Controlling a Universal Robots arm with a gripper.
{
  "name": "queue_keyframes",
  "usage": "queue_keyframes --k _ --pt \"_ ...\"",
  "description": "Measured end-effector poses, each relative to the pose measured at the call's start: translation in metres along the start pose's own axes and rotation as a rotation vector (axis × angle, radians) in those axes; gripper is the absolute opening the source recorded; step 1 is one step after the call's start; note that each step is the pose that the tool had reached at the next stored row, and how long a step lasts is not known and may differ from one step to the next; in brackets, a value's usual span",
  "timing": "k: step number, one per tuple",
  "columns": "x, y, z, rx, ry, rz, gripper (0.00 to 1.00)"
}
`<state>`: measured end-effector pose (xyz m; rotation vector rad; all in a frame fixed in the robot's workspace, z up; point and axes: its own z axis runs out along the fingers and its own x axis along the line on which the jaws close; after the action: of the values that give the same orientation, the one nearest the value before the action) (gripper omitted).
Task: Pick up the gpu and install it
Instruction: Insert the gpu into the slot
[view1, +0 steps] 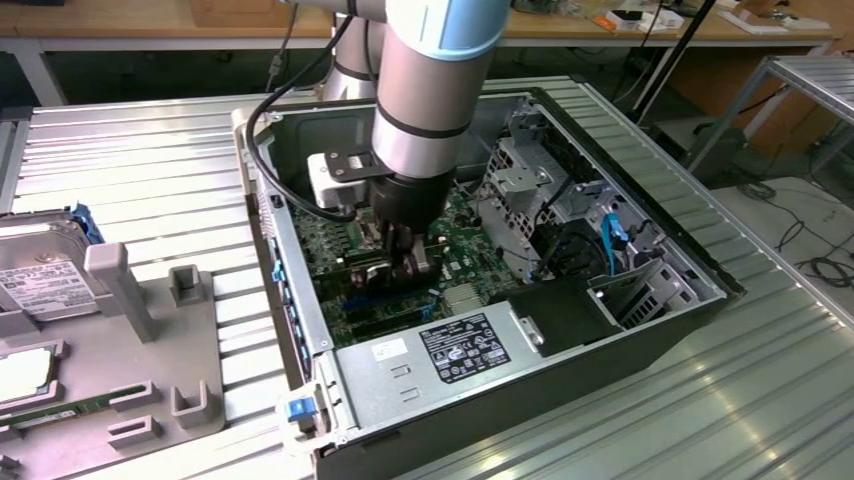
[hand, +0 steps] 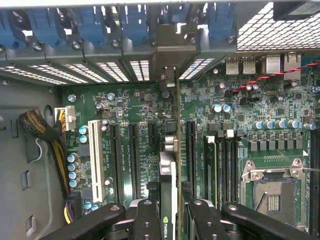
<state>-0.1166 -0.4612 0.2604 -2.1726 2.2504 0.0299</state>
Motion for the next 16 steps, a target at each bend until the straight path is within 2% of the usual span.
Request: queue_keyframes --k 9,12,16 --pt "-0.0005 0.0001 0.0039 0.0015 -0.0001 -0.001 0.27" --pt "-0.0008 0.0000 0.0015 -0.0004 -0.0021 -0.001 0.27" --pt "-0.0007 0.0001 -0.0037 -0.0040 -0.0004 -0.001 0.27"
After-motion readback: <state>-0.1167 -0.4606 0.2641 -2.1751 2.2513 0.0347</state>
